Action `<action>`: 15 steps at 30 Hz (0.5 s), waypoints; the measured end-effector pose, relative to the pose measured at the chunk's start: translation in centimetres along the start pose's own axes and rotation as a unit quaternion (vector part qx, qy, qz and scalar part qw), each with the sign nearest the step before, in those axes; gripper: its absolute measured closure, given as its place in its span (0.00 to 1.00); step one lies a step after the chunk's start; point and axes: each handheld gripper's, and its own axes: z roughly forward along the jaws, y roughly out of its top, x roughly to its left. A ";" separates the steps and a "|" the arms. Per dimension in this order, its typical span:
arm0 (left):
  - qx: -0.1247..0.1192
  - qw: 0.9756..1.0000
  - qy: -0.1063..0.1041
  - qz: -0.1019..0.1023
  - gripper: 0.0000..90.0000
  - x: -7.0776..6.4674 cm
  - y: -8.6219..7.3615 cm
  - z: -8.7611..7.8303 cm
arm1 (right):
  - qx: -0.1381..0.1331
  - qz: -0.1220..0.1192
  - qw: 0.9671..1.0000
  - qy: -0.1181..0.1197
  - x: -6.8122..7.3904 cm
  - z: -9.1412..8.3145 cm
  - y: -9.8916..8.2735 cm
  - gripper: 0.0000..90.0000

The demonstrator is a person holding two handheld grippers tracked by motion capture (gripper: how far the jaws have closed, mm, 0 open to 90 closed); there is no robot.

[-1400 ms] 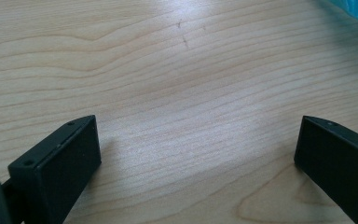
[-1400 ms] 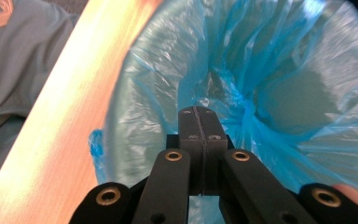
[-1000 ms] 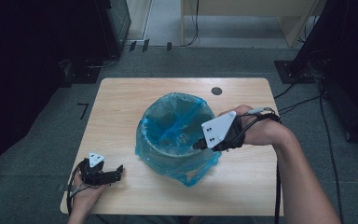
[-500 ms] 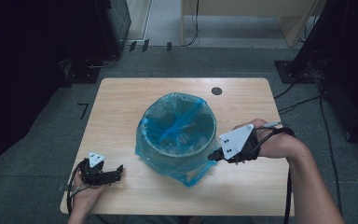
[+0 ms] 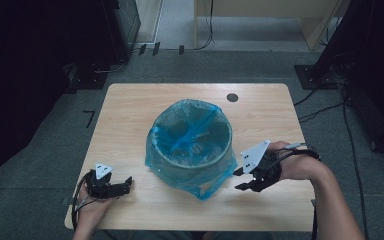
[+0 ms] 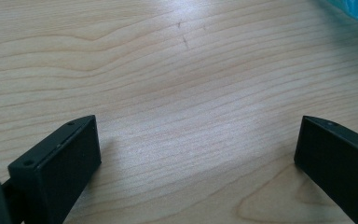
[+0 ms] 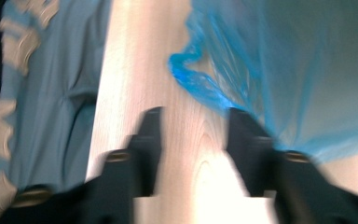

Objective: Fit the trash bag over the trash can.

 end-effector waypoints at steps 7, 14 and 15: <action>0.000 1.000 0.000 0.000 0.00 0.0 0.0 0.0 | 0.000 0.163 0.984 -0.075 -1.1 2.2 -1.5 0.00; 0.000 1.000 0.000 0.000 0.00 0.0 0.0 0.0 | -0.060 0.276 0.942 -0.180 -3.2 3.0 -3.7 0.00; 0.000 1.000 0.000 0.000 0.00 0.0 0.0 0.0 | -0.061 0.285 0.936 -0.200 -3.5 3.1 -4.0 0.00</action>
